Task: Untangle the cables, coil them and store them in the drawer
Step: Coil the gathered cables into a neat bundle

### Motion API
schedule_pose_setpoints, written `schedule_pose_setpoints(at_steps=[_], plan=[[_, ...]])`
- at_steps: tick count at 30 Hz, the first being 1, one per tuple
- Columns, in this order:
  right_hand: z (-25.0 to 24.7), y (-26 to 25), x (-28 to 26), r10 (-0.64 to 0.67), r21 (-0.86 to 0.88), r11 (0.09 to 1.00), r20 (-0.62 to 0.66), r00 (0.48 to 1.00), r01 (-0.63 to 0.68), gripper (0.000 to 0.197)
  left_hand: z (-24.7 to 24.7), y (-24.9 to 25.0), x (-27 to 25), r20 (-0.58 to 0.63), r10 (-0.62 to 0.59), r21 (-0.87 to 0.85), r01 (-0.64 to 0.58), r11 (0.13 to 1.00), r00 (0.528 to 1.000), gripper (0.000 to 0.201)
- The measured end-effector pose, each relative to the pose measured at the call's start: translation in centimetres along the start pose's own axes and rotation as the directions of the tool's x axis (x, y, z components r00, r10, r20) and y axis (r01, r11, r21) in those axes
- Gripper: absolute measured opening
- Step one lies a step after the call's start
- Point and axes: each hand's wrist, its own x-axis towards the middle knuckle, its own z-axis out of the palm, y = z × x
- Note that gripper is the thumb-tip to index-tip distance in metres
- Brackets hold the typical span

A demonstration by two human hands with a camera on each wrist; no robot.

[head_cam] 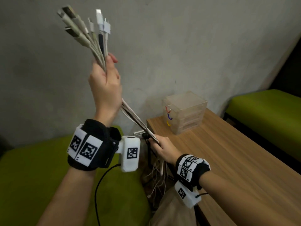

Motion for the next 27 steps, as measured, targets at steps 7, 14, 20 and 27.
schedule_pose_setpoints(at_steps=[7,14,20,27], plan=[[-3.4,-1.4,1.9,0.054,-0.144,0.988,-0.029,0.998,-0.058,0.016,-0.7,-2.0,-3.2,0.439,-0.164,0.559,-0.126,0.82,0.884,0.032],[-4.7,-2.8,2.9,-0.086,-0.152,0.985,-0.057,0.995,0.077,0.024,0.6,-4.0,-5.6,0.666,-0.573,0.69,-0.102,0.717,0.477,0.027],[-5.1,-2.3,2.5,-0.122,-0.188,0.976,-0.039,0.992,0.113,0.013,0.6,-4.6,-5.5,0.678,-0.544,0.71,-0.249,0.659,0.495,0.028],[-5.4,-0.8,2.2,-0.048,0.043,0.997,-0.251,0.967,0.061,0.02,0.8,-4.5,-5.5,0.576,-0.339,0.581,-0.08,0.81,0.744,0.038]])
